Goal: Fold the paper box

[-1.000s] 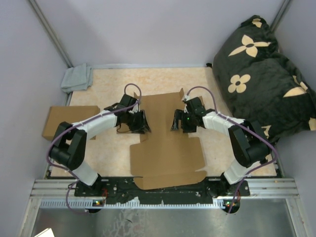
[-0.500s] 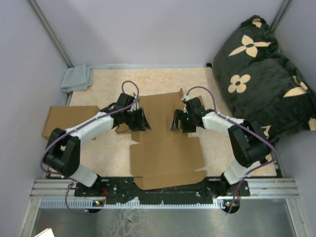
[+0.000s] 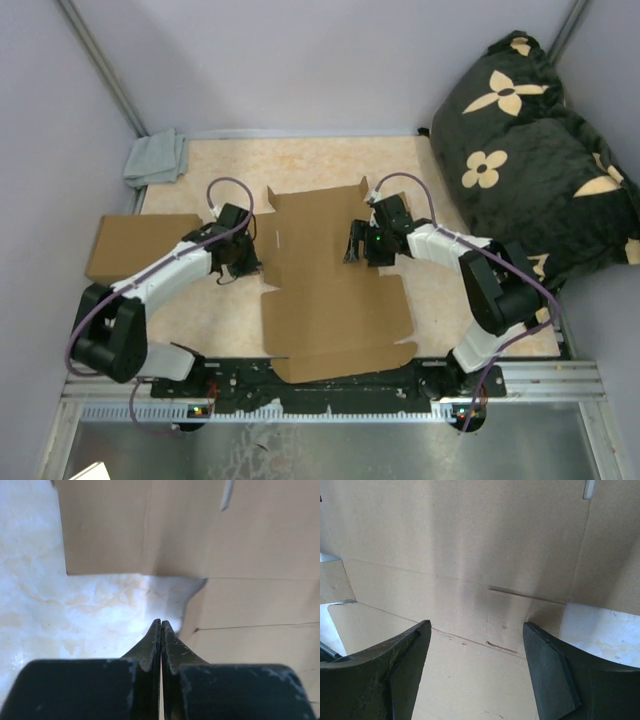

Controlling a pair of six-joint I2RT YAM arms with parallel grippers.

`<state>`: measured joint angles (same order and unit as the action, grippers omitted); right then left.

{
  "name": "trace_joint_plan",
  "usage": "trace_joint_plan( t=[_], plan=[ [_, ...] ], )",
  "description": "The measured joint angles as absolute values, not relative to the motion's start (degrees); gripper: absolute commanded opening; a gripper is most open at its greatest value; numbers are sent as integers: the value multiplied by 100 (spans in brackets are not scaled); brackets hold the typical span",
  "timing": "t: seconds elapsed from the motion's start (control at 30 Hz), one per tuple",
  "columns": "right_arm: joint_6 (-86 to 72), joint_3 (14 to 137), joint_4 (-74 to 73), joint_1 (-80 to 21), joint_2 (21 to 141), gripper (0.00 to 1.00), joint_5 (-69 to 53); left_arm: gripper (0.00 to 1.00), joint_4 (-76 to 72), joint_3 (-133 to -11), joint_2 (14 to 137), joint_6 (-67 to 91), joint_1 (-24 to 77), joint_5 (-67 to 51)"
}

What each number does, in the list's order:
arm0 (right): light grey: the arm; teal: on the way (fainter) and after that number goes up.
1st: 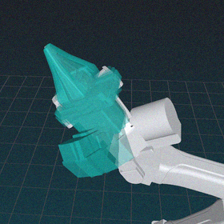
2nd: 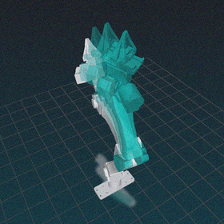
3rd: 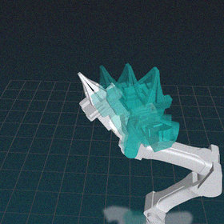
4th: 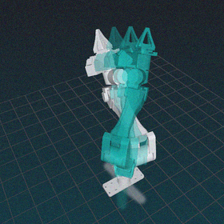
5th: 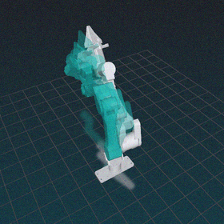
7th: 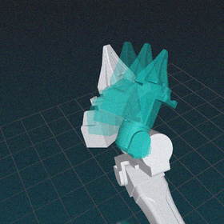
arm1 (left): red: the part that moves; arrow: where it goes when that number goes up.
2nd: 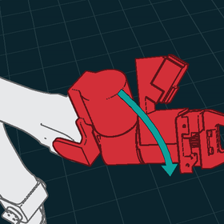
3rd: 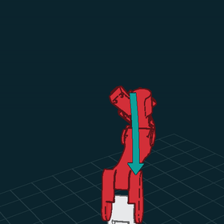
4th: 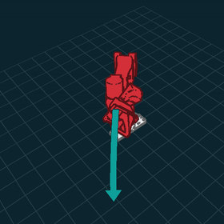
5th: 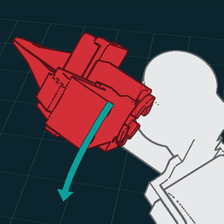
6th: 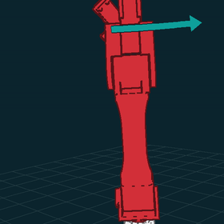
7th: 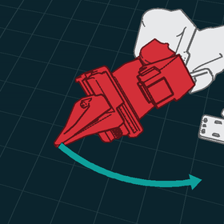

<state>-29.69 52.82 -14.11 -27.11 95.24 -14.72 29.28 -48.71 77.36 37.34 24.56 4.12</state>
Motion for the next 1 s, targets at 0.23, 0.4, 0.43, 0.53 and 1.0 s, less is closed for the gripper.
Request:
trace_joint_plan(
  t=[0.23,0.4,0.43,0.53,1.0],
  plan=[
    [-2967,5297,-1389,-2716,9544,75,-1476,0,3026,-4633,8243,3848,2445,207],
    [-2967,5297,-1387,-2716,9550,75,-1483,0,2689,-4619,8241,3879,2456,-231],
    [-2967,5297,-1387,-2716,9550,75,-1483,0,2606,-4619,8241,3883,2464,-342],
    [-2967,5297,-1341,-2716,9566,75,-1492,0,2421,-4630,8259,3903,2517,-602],
    [-2971,5297,-1284,-2716,9585,75,-1514,0,1892,-5129,9358,3924,2816,-1105]
  ],
)
